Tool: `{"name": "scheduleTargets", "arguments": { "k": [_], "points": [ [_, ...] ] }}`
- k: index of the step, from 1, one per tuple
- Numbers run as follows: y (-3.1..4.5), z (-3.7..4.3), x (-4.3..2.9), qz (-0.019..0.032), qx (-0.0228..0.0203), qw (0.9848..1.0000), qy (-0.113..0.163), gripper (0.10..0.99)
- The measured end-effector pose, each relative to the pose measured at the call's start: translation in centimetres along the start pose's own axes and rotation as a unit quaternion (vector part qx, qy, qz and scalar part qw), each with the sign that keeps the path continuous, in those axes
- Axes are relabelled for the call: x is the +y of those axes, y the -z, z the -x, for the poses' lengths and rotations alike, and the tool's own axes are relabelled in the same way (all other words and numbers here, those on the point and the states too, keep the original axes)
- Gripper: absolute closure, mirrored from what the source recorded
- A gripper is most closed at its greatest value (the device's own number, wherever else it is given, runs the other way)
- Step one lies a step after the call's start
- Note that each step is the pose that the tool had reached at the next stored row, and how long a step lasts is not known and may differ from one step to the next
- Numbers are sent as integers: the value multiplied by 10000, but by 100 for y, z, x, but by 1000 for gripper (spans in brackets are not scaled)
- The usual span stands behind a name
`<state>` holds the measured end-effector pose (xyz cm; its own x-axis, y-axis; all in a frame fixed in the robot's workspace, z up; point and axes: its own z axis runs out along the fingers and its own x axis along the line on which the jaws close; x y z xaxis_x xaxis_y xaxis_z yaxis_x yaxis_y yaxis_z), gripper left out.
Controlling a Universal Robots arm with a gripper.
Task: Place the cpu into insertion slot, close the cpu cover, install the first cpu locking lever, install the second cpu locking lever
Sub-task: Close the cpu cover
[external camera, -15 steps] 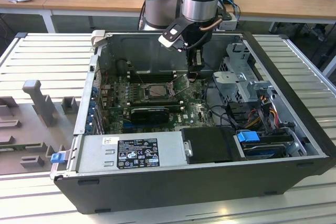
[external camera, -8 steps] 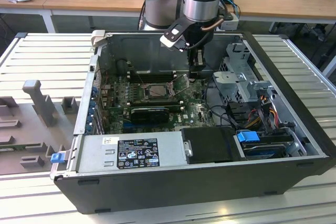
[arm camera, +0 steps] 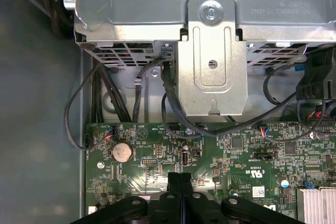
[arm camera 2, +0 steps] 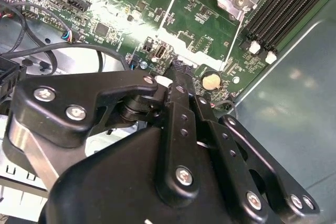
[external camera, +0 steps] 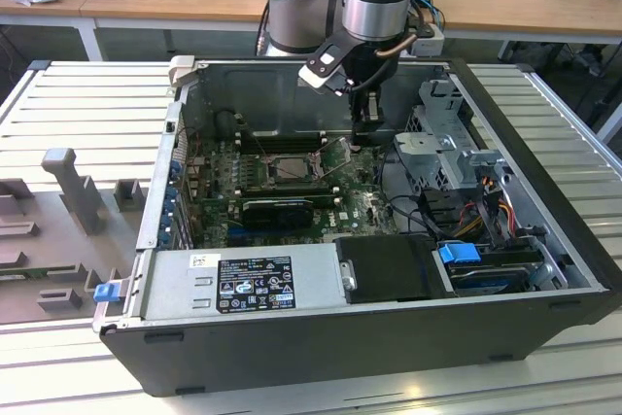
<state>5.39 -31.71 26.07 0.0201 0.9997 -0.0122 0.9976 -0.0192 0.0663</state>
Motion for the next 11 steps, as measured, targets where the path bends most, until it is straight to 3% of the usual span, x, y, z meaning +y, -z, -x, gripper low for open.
{"name": "scheduleTargets", "arguments": {
  "k": [5, 8, 11],
  "points": [
    [-18, -1, 58, 0, 0, 10000, 1, 980],
    [-75, -2, 66, -1, 0, 10000, 3, 980],
    [-148, -3, 62, -38, 1, 10000, 31, 980]
  ]
}}
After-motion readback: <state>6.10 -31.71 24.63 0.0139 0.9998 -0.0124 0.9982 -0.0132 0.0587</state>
